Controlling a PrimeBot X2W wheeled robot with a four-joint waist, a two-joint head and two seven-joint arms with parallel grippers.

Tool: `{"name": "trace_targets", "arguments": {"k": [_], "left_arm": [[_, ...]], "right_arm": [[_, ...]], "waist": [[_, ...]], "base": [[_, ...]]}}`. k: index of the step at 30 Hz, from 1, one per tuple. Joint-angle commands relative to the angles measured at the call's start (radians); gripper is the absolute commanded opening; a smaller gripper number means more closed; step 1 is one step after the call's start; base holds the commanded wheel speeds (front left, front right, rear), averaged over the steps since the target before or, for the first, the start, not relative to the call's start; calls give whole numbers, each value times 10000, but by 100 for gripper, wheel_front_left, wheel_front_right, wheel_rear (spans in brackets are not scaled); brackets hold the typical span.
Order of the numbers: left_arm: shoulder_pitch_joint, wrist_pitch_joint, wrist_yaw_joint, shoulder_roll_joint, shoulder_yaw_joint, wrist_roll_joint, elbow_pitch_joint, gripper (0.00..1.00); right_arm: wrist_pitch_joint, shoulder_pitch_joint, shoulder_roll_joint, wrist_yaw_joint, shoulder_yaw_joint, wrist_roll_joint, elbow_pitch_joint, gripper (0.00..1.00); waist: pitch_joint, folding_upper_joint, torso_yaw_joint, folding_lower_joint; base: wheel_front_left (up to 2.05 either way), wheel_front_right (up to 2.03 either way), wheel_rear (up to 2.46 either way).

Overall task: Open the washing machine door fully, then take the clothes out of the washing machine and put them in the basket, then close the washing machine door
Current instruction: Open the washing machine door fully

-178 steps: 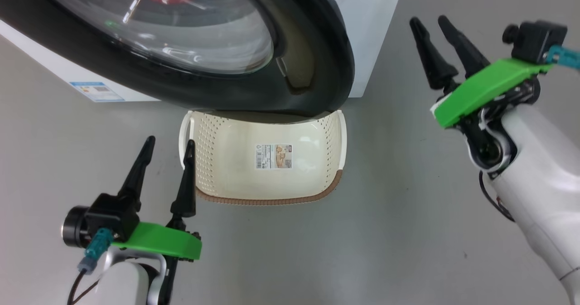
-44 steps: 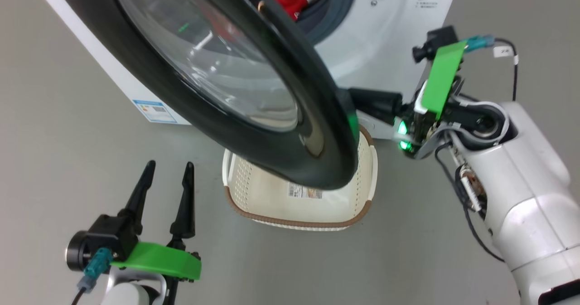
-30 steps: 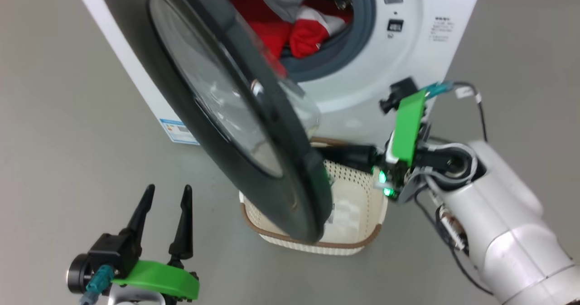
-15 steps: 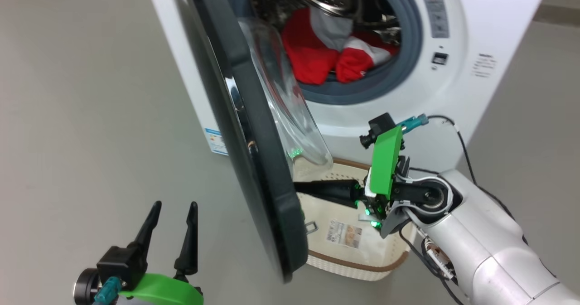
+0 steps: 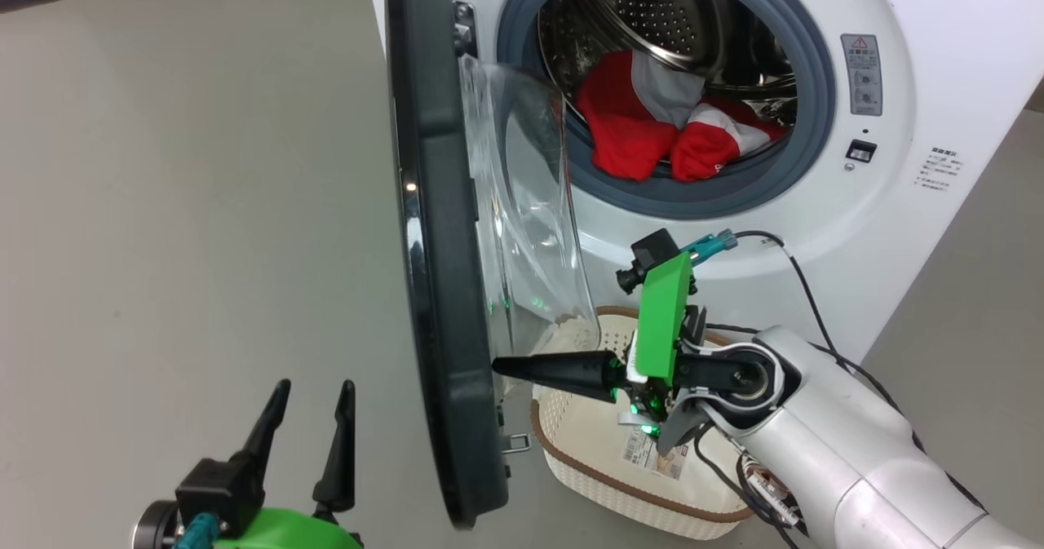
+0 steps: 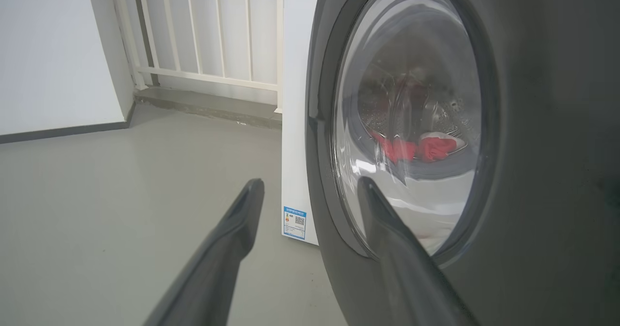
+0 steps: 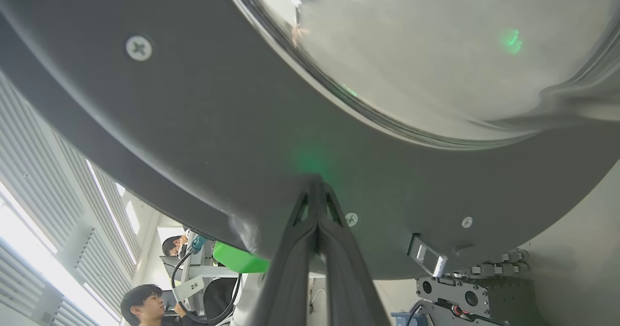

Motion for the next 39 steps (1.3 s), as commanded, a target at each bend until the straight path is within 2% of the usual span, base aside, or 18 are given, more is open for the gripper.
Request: {"name": "trace_targets", "arguments": {"k": [1,9,16,17,18,19,20,28,33,39], "left_arm": [[22,-120,54,152,377,-63,-377,100],[129,-120,89,151,395,-133,-487,100],[155,-120,73,151,368,-130,-422,100],[154,-120,69,151,360,-130,-400,100],[159,-120,65,151,352,-130,-382,100],[168,-120,60,151,349,-129,-370,100],[177,-120,55,151,355,-128,-364,100],[271,-120,66,151,414,-124,-329,100],[325,-120,72,181,521,-125,-284,100],[469,-120,123,211,669,-106,-377,100]], "right_arm": [[-174,-113,261,52,218,154,-323,0],[-453,-233,262,52,627,259,-364,0],[-756,-149,262,52,584,31,-419,0],[-878,-106,262,52,531,-88,-448,14],[-1000,-45,262,52,466,-203,-494,49],[-1130,22,262,52,394,-343,-538,98],[-1218,98,262,52,328,-496,-602,100],[-2471,1078,-174,52,-482,-2029,-1735,100],[-4000,1792,-720,52,-536,-3369,-2784,100],[-6182,2372,-1530,52,90,-4851,-3491,100]], "waist": [[9,0,46,0],[41,0,64,0],[-26,0,-1,0],[-46,0,-14,0],[-68,0,-26,0],[-91,0,-39,0],[-108,0,-52,0],[-235,0,-154,0],[-374,0,-255,0],[-455,0,-455,0]], "base": [[0,0,0],[0,0,0],[0,0,0],[0,0,0],[0,0,0],[0,0,0],[0,0,0],[0,0,0],[0,0,0],[0,0,0]]}}
